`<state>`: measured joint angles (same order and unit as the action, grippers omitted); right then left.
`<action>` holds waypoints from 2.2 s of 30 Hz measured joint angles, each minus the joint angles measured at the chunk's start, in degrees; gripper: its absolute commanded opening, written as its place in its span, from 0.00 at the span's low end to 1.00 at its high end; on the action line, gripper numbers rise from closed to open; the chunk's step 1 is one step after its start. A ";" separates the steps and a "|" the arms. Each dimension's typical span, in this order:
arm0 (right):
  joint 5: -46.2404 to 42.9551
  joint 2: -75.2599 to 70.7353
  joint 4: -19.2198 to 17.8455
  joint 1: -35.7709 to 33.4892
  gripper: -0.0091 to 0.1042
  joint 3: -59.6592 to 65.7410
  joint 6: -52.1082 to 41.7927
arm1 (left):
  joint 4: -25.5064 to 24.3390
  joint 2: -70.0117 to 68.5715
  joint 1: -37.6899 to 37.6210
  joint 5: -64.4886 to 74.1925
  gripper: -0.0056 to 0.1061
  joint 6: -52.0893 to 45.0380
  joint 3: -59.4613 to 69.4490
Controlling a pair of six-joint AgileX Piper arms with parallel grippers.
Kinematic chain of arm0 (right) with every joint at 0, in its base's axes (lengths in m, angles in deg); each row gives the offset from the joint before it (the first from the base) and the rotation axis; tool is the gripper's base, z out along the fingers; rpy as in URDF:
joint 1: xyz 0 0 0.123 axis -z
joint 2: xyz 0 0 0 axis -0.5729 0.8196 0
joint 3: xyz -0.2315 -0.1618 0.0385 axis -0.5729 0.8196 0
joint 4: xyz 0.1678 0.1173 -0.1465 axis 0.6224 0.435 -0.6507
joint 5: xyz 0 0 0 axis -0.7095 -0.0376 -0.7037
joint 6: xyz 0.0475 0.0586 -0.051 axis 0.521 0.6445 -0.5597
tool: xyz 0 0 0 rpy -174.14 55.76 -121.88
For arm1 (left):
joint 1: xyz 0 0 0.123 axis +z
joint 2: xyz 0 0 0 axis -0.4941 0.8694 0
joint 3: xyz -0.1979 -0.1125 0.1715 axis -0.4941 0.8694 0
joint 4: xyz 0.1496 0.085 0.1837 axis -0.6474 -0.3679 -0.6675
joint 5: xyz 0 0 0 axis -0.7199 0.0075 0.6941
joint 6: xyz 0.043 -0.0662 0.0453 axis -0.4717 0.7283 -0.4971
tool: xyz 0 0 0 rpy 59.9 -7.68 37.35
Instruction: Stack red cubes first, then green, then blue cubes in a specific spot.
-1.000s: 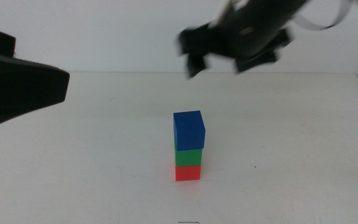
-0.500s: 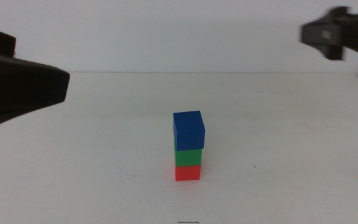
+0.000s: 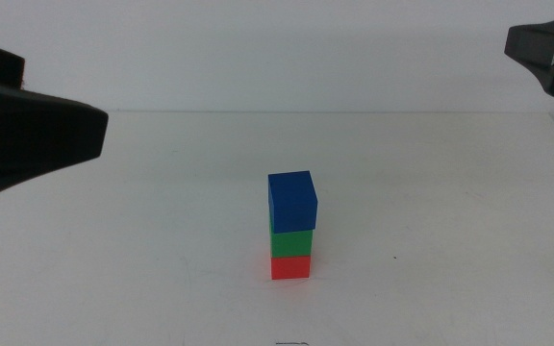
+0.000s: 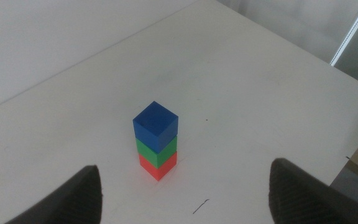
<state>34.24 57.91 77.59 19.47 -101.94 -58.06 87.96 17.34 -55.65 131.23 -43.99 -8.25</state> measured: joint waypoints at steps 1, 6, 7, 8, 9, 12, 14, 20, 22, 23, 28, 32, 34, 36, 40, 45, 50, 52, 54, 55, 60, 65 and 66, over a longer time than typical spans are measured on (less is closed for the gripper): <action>0.00 0.00 0.04 0.00 0.77 0.05 0.00 | 0.00 0.00 0.00 0.00 0.85 0.00 0.06; 0.00 0.00 0.04 0.00 0.77 0.07 0.00 | -4.47 -1.19 0.46 -2.65 0.85 0.06 3.89; 0.00 0.00 0.04 0.00 0.77 0.07 0.00 | -6.09 -1.91 1.38 -3.69 0.85 0.36 5.36; 0.00 0.00 0.04 0.00 0.77 0.07 0.00 | -7.40 -3.02 2.91 -5.87 0.85 1.21 7.49; 0.00 0.00 0.04 0.00 0.77 0.07 0.00 | -8.06 -4.24 5.01 -8.54 0.85 2.19 9.87; 0.00 0.00 0.04 0.00 0.77 0.07 0.00 | -8.73 -8.18 13.14 -17.23 0.85 4.65 17.45; 0.00 0.00 0.04 0.00 0.77 0.07 0.00 | -9.13 -10.31 19.05 -22.65 0.85 5.42 21.87; 0.00 0.00 0.04 0.00 0.77 0.07 0.00 | -10.53 -17.26 34.53 -30.37 0.85 5.86 33.76; 0.00 0.00 0.04 0.00 0.77 0.07 0.00 | -10.53 -19.16 37.34 -31.53 0.85 5.98 36.14; 0.00 0.00 0.04 0.00 0.77 0.07 0.00 | -10.53 -20.09 38.40 -31.84 0.85 5.98 36.94; 0.00 0.00 0.04 0.00 0.77 0.07 0.00 | -11.83 -23.46 39.79 -31.73 0.85 5.98 39.49; 0.00 0.00 0.04 0.00 0.77 0.07 0.00 | -12.41 -24.05 39.96 -31.73 0.85 5.98 39.87; 0.00 0.00 0.04 0.00 0.77 0.07 0.00 | -12.53 -24.05 39.96 -31.73 0.85 6.03 40.16; 0.00 0.00 0.11 0.00 0.77 0.07 0.00 | -12.48 -24.58 39.96 -31.98 0.85 6.03 40.78; 0.00 0.00 0.22 0.00 0.77 0.07 0.00 | -12.48 -26.98 39.66 -31.98 0.85 6.03 42.87; 0.00 0.00 0.42 0.00 0.77 0.07 0.00 | -12.72 -28.55 36.57 -31.92 0.85 6.03 45.16; -0.33 -0.12 0.41 0.00 0.77 0.54 0.00 | -12.72 -28.55 35.31 -32.27 0.85 6.03 45.57; -1.64 -1.10 0.41 0.00 0.77 2.34 0.00 | -12.72 -28.66 34.84 -32.55 0.85 6.03 45.64; -4.26 -2.93 0.22 0.00 0.77 5.54 0.00 | -12.72 -29.12 34.23 -32.83 0.85 6.03 45.88; -5.83 -3.91 -0.28 0.05 0.77 7.22 0.00 | -12.72 -29.56 33.79 -33.53 0.85 6.03 46.49; -15.51 -13.51 -4.43 2.31 0.77 20.13 0.00 | -12.72 -33.41 30.70 -40.77 0.85 6.03 52.82; -17.93 -28.36 -6.57 7.90 0.77 33.18 0.00 | -12.72 -39.84 28.93 -45.83 0.85 6.03 62.40; -17.99 -31.62 -6.67 9.15 0.77 35.88 0.00 | -12.72 -41.03 28.81 -46.18 0.85 6.03 63.88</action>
<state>16.25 26.30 70.91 28.62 -66.06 -58.06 75.24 -23.69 -26.83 85.06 -37.97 55.63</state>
